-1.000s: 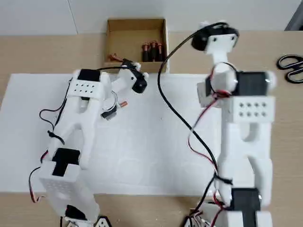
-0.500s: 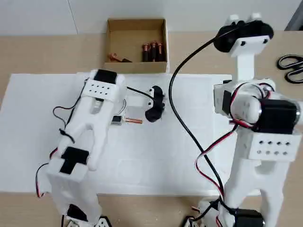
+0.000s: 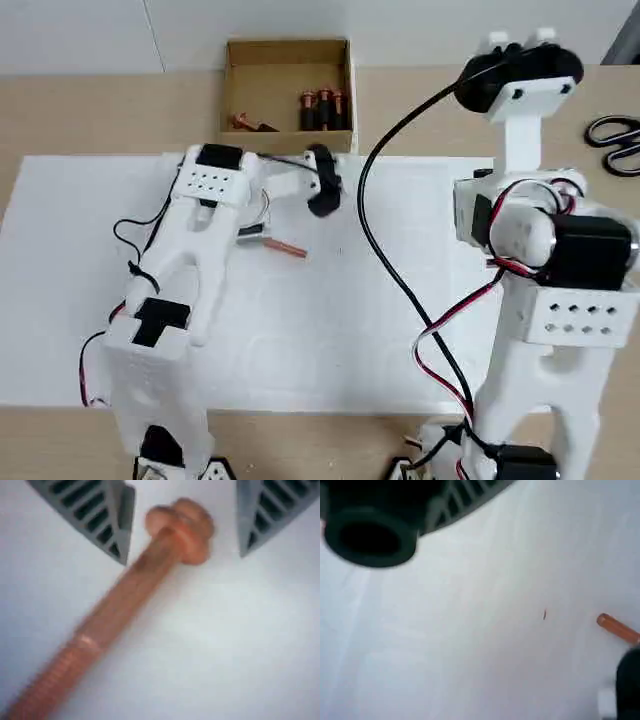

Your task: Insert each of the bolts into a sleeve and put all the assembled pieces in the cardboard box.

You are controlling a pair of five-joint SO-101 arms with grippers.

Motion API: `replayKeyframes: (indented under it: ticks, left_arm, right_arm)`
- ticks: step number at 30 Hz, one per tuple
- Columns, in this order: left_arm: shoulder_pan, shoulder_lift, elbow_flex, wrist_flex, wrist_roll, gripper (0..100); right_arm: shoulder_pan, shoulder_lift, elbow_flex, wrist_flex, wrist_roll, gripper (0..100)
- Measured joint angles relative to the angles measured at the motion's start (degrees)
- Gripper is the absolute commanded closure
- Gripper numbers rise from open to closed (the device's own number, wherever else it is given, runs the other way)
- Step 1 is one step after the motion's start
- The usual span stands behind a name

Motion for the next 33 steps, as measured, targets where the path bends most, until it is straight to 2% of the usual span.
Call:
replayKeyframes:
  ticks: [3,9,17,26,33]
  left_arm:
    - [0.0,-0.4,-2.9,1.0,8.9,86]
    - [0.0,-7.6,-4.3,8.2,26.2,87]
    - [0.0,-18.1,-4.3,18.7,61.5,87]
    - [1.2,-19.2,-2.1,19.3,94.9,86]
    - [2.0,-16.3,0.4,17.4,116.2,87]
  right_arm:
    - [0.0,0.0,0.0,0.0,0.0,99.5]
    - [0.0,0.0,0.0,0.0,0.0,99.5]
    - [0.0,0.0,0.0,0.0,0.0,99.5]
    - [0.0,0.0,0.0,0.0,0.0,99.5]
    - [0.0,0.0,0.0,0.0,0.0,99.5]
